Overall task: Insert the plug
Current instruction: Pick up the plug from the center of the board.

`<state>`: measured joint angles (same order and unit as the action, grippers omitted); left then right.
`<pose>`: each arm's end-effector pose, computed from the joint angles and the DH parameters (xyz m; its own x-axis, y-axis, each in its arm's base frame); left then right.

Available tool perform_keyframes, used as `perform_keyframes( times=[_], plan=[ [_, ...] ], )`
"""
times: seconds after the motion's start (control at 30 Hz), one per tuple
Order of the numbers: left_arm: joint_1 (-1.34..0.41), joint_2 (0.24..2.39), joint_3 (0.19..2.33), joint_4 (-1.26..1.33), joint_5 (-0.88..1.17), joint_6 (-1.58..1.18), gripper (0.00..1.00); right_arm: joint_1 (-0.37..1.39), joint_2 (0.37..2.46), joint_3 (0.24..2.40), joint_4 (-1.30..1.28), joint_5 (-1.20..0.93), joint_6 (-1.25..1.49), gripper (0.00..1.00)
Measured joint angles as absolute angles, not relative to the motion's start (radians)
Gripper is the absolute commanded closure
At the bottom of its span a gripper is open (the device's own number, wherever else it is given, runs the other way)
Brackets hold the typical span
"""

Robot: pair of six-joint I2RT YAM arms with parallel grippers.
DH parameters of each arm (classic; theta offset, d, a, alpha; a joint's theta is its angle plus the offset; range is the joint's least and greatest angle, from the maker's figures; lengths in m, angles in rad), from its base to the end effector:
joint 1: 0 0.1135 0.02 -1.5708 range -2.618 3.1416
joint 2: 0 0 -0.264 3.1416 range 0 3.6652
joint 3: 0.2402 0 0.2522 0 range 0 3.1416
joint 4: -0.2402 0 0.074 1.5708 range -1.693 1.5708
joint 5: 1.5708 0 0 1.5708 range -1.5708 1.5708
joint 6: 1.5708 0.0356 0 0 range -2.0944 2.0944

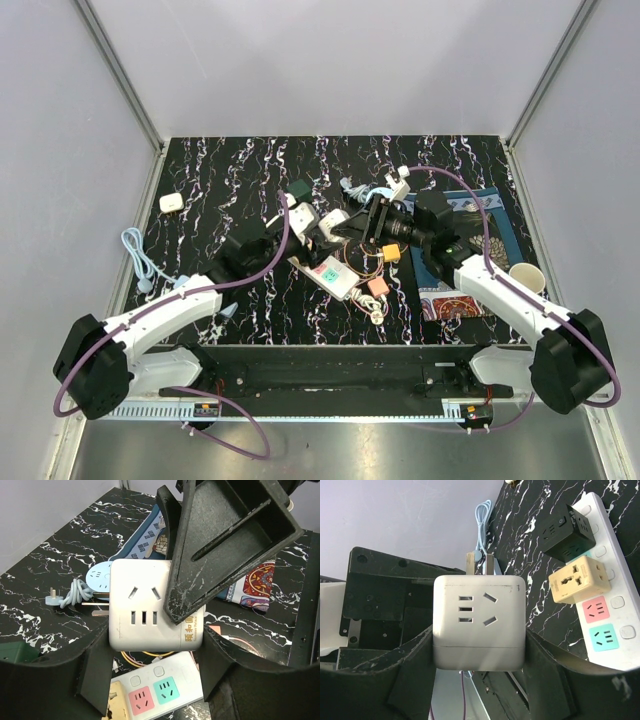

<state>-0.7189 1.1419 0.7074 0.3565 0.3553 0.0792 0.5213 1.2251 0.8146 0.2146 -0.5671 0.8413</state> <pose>0.1910 -0.1837 0.2965 0.0111 0.0889 -0.9960 0.8803 0.4716 0.0519 0.2343 0.1566 0.2989 -0.7663 0.2851 -0.5758 -0.4587 0.3849 0.8009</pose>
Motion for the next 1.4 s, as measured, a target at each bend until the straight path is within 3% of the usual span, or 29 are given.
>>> perform_keyframes(
  times=[0.13,0.23,0.57,0.9,1.13,1.27,1.37,1.4],
  plan=[
    [-0.719,1.140,0.707,0.334,0.366,0.113,0.96,0.521,1.225,0.857,0.132,-0.565,0.801,0.12],
    [-0.719,1.138,0.712,0.273,0.385,0.173,0.98,0.510,1.224,0.900,0.054,-0.565,0.769,0.09],
    [-0.718,1.121,0.788,0.004,0.501,0.342,0.98,0.463,1.283,1.119,-0.213,-0.665,0.620,0.07],
    [-0.718,1.124,0.837,-0.065,0.593,0.386,0.98,0.463,1.380,1.129,-0.366,-0.748,0.550,0.08],
    [-0.718,1.161,0.865,-0.082,0.623,0.412,0.98,0.463,1.405,1.139,-0.391,-0.825,0.537,0.16],
    [-0.718,1.180,0.884,-0.084,0.632,0.428,0.96,0.463,1.425,1.140,-0.394,-0.860,0.536,0.29],
    [-0.718,1.194,0.896,-0.094,0.633,0.439,0.79,0.463,1.432,1.140,-0.397,-0.875,0.533,0.48],
    [-0.718,1.195,0.897,-0.098,0.635,0.440,0.63,0.461,1.432,1.140,-0.402,-0.875,0.532,0.61]
  ],
)
